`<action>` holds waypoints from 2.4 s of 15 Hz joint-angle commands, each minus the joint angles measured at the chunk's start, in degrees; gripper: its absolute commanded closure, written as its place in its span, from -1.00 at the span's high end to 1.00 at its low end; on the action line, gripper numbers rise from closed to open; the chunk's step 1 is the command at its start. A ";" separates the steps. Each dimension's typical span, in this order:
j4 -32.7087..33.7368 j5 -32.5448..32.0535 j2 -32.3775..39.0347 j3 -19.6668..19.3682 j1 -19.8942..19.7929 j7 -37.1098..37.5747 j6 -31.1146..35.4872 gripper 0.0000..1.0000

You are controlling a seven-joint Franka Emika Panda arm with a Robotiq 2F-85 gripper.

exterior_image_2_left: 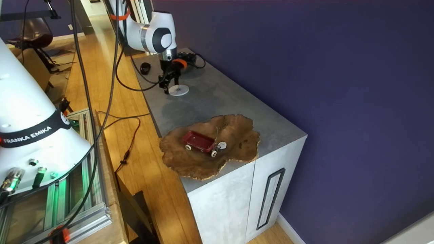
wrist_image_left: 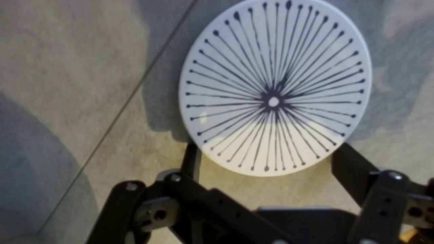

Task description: Move the white thing to the right

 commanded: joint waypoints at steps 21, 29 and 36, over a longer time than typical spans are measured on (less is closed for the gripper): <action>-28.67 3.24 -17.02 21.95 -15.10 12.30 24.17 1.00; -30.53 7.17 -16.65 23.45 -15.33 17.35 24.15 1.00; -29.95 7.36 -20.02 12.25 -11.93 37.33 24.97 1.00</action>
